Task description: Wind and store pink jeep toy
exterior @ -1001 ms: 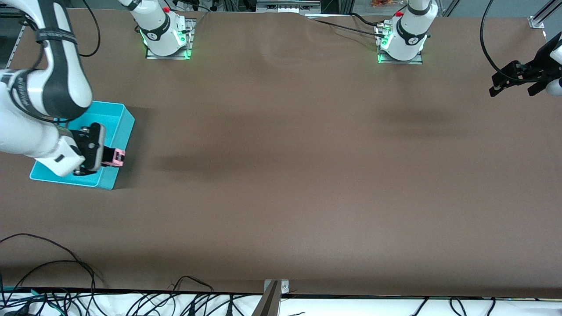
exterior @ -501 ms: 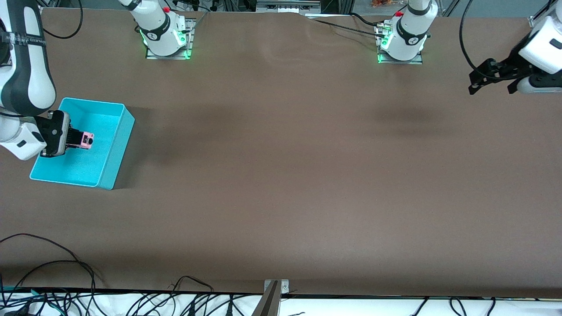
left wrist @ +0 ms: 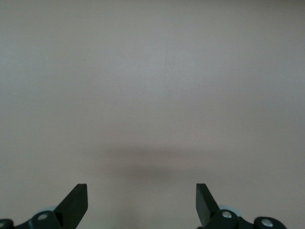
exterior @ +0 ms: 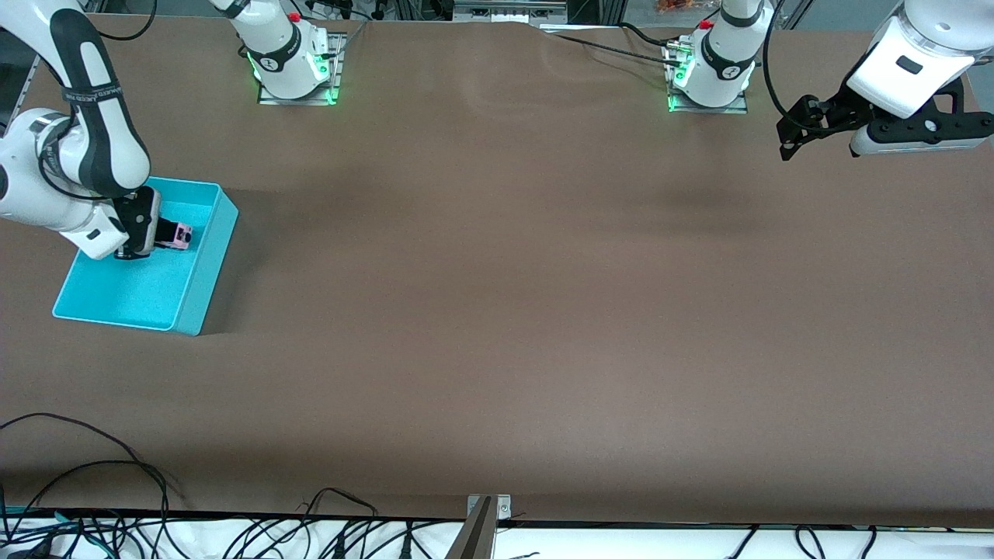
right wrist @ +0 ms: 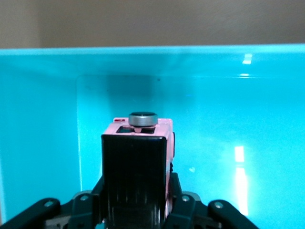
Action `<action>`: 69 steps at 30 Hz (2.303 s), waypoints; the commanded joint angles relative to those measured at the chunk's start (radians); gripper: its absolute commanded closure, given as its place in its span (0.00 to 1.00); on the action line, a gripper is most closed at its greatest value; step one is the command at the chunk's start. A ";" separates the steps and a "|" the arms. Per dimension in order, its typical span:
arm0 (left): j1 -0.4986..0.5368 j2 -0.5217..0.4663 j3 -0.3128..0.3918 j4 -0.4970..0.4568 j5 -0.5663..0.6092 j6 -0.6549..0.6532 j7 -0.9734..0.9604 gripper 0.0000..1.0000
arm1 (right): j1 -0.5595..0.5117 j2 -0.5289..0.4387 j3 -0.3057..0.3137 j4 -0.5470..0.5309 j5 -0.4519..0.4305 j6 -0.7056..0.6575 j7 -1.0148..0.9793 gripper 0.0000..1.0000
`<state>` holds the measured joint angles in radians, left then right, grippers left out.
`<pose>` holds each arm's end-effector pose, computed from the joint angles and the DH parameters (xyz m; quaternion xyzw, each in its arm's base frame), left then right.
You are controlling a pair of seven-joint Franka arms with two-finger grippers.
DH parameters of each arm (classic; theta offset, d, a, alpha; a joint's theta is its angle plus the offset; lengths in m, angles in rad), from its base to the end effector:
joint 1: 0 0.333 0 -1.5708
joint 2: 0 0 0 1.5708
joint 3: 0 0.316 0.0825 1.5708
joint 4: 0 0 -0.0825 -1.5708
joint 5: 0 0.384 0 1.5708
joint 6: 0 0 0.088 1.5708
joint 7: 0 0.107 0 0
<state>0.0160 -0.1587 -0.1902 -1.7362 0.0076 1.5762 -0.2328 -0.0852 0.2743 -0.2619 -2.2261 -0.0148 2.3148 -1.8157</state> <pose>0.4960 -0.0943 0.6294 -0.9994 -0.0305 -0.0018 0.0188 0.4963 -0.1815 0.2400 -0.7341 -0.6721 0.0771 0.0589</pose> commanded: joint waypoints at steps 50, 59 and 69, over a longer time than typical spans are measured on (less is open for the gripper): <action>0.022 0.011 0.017 0.030 0.028 -0.025 -0.042 0.00 | 0.094 0.022 0.170 0.663 0.053 -0.623 0.798 0.00; 0.035 0.013 0.015 0.032 0.028 -0.025 -0.039 0.00 | 0.163 0.022 0.171 0.789 0.055 -0.744 1.363 0.00; 0.065 0.019 0.020 0.030 0.028 -0.025 -0.030 0.00 | 0.235 0.022 0.171 0.864 0.038 -0.772 1.855 0.00</action>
<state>0.0530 -0.1559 -0.1695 -1.7319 0.0085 1.5705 -0.2689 0.1214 0.2800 -0.0885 -1.4307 0.0492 1.5843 -0.1700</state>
